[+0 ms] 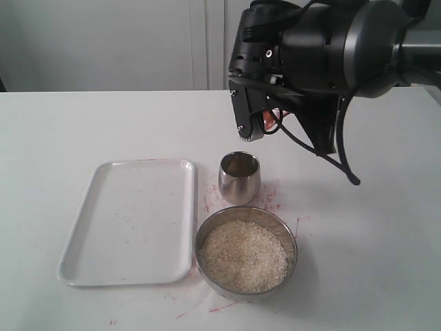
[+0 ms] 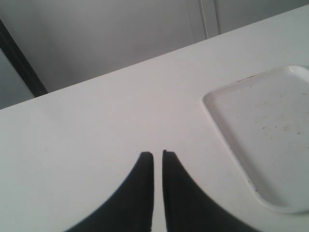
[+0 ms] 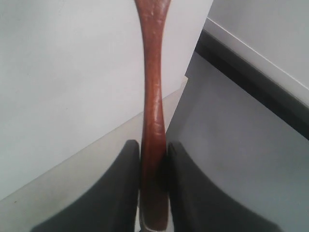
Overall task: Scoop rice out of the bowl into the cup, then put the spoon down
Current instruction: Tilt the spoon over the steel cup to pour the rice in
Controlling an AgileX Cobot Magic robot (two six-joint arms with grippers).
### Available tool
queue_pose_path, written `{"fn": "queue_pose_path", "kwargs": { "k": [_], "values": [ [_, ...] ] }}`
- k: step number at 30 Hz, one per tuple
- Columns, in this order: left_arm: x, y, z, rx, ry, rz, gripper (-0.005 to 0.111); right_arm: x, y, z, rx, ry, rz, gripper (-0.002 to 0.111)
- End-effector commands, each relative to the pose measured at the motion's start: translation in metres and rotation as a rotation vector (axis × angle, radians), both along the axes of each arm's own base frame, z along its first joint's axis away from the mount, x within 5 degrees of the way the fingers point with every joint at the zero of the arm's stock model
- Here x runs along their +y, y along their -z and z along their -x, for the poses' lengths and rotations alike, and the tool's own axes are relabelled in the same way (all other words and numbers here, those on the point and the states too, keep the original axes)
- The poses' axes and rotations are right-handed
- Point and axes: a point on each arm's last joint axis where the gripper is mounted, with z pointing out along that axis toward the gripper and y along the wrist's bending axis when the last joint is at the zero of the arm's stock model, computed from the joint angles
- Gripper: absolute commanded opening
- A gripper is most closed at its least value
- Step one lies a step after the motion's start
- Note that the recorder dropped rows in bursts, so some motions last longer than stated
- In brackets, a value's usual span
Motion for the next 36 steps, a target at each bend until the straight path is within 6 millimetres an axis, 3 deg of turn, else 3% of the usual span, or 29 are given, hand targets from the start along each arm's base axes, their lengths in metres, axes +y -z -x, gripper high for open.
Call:
{"fn": "queue_pose_path", "kwargs": {
  "k": [1, 6, 21, 31, 36],
  "values": [
    [0.0, -0.001, 0.0, -0.006, 0.002, 0.008, 0.014, 0.001, -0.005, 0.0, -0.013, -0.01, 0.013, 0.0],
    [0.0, -0.001, 0.0, -0.006, 0.002, 0.008, 0.014, 0.012, -0.001, 0.007, 0.013, -0.024, -0.026, 0.0],
    [0.0, -0.001, 0.0, -0.006, 0.002, 0.008, 0.014, 0.014, -0.001, 0.008, 0.007, -0.027, -0.029, 0.0],
    [0.0, -0.001, 0.0, -0.006, 0.002, 0.008, 0.014, 0.015, 0.0, 0.009, -0.129, 0.144, -0.203, 0.0],
    [0.0, -0.001, 0.0, -0.006, 0.002, 0.008, 0.014, 0.017, 0.001, 0.015, -0.172, 0.287, -0.373, 0.0]
  ]
}}
